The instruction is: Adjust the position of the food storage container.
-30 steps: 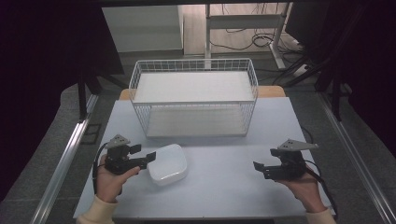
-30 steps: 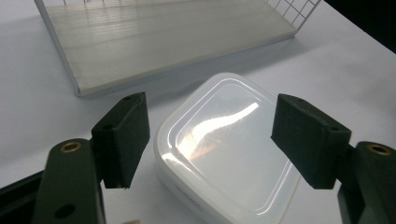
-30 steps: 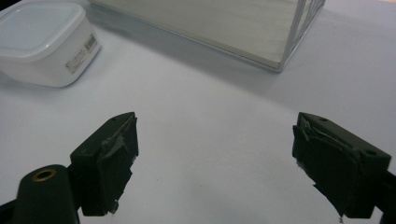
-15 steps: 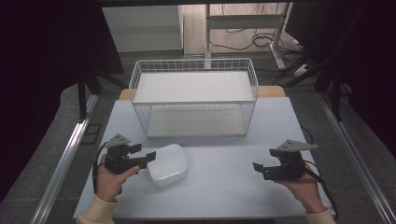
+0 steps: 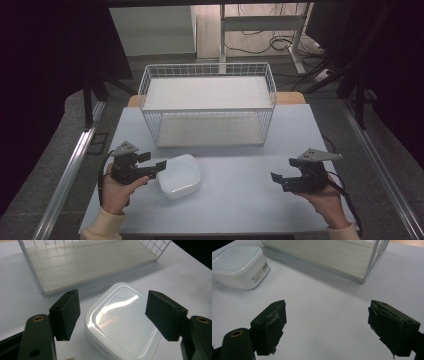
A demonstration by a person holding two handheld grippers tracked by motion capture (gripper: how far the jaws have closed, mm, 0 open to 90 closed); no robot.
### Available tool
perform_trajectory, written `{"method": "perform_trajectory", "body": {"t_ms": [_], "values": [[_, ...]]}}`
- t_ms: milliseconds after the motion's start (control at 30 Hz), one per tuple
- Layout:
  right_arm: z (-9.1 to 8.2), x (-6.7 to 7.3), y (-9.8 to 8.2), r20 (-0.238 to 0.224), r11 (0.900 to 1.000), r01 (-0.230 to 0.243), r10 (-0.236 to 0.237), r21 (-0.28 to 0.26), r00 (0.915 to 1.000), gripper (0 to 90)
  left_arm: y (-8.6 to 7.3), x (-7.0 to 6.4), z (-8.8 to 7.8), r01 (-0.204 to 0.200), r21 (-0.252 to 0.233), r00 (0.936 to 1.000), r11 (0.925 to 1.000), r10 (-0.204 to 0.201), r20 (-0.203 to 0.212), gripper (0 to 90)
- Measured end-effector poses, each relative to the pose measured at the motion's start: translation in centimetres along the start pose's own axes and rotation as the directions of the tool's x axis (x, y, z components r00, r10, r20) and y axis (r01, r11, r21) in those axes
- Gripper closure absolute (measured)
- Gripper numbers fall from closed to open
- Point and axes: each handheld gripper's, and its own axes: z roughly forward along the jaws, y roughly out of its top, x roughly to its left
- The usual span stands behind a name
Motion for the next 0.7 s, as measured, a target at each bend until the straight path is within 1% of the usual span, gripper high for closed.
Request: {"method": "perform_trajectory", "body": {"t_ms": [133,267,333,367,433,500,533,600,633,667,700], "values": [[-0.1,-0.1,0.0,0.008,1.0,-0.003,0.003,0.001,1.0,14.9,0.4,0.3,0.0,0.004,-0.001,0.9999,1.0,-0.004,-0.012,27.7],[-0.2,-0.1,0.0,0.015,1.0,-0.01,0.01,0.002,0.9998,15.1,0.8,0.8,0.4,0.001,0.018,0.9998,0.9998,0.0,-0.02,27.9],[-0.3,-0.1,0.0,0.016,1.0,-0.014,0.014,0.003,0.9998,15.3,1.2,1.1,0.5,-0.008,0.033,0.9997,0.9994,0.009,-0.024,28.5],[-0.3,-0.2,0.0,0.017,1.0,-0.015,0.015,0.004,0.9998,15.4,1.5,1.3,0.6,-0.012,0.044,0.9995,0.999,0.013,-0.029,28.7],[-0.3,-0.2,0.0,0.022,1.0,-0.017,0.017,0.006,0.9996,15.6,1.9,1.6,0.8,-0.017,0.049,0.999,0.9986,0.019,-0.041,30.3],[-0.3,-0.3,0.0,0.026,1.0,-0.018,0.018,0.007,0.9995,15.8,2.3,1.9,0.9,-0.027,0.051,0.9974,0.9983,0.03,-0.065,32.1],[-0.3,-0.3,0.0,0.027,1.0,-0.018,0.018,0.007,0.9995,16.0,2.5,2.1,0.9,-0.032,0.057,0.9968,0.9978,0.036,-0.071,34.4],[-0.3,-0.3,0.0,0.029,1.0,-0.021,0.021,0.012,0.9993,16.1,2.9,2.3,1.1,-0.044,0.073,0.9964,0.9964,0.049,-0.069,40.4],[-0.2,-0.3,0.0,0.031,1.0,-0.021,0.02,0.014,0.9993,16.2,3.1,2.4,1.4,-0.055,0.097,0.996,0.9937,0.062,-0.065,45.0],[-0.1,-0.3,0.0,0.033,1.0,-0.02,0.02,0.019,0.9993,16.3,3.2,2.5,1.6,-0.059,0.117,0.9957,0.9913,0.067,-0.064,52.6],[-0.1,-0.3,0.0,0.035,1.0,-0.02,0.019,0.023,0.9992,16.3,3.3,2.6,1.8,-0.063,0.137,0.9952,0.9886,0.072,-0.065,57.6]]}}
